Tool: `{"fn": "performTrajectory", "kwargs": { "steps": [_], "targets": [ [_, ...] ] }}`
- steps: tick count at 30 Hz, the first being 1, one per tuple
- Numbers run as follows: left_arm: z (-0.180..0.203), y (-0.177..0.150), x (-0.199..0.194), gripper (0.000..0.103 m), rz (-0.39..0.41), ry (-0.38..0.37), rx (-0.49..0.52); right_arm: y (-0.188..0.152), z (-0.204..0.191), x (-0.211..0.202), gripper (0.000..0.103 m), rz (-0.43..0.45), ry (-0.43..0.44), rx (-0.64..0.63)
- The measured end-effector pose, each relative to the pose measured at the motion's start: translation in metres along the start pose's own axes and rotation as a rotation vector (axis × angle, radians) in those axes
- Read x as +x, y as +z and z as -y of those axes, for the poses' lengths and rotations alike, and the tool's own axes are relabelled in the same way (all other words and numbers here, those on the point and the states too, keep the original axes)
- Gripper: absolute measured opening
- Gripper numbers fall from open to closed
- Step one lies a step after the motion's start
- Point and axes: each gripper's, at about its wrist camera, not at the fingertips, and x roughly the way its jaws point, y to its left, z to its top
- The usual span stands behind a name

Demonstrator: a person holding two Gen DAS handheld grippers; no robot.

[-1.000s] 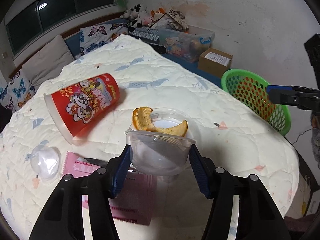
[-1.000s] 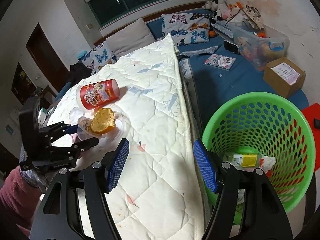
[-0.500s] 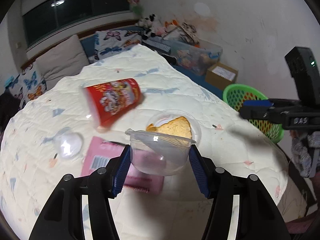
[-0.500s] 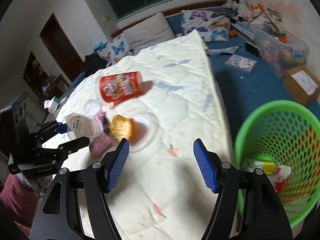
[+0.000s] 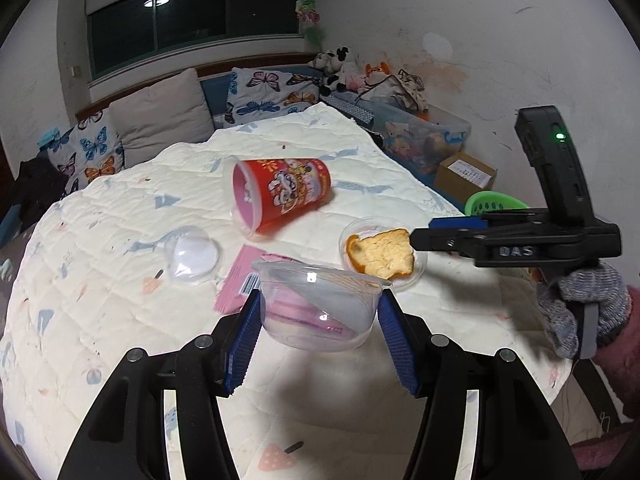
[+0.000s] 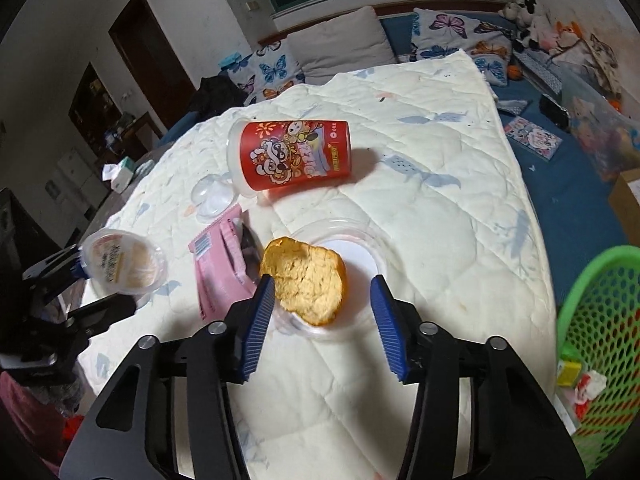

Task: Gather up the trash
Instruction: 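Grasp the clear plastic container with the left gripper and lift it, then grasp the bread slice with the right gripper while left gripper holds container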

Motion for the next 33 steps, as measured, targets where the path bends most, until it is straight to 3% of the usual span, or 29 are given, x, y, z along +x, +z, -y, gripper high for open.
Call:
{"fn": "performTrajectory", "kwargs": {
  "steps": [6, 23, 29, 33],
  "targets": [
    [-0.007, -0.005, 0.001, 0.056, -0.007, -0.001, -0.024, 0.004, 0.003, 0.017, 0.039, -0.026, -0.008, -0.006],
    [-0.006, -0.008, 0.005, 0.056, -0.014, -0.009, -0.033, 0.004, 0.005, 0.038, 0.036, -0.068, -0.005, 0.009],
    [-0.007, -0.012, 0.006, 0.056, -0.02, -0.008, -0.048, 0.004, 0.002, 0.031, 0.064, -0.053, 0.011, 0.025],
    [-0.009, -0.014, 0.007, 0.056, -0.024, -0.007, -0.052, 0.005, -0.008, 0.031, 0.072, -0.049, 0.021, 0.005]
  ]
}}
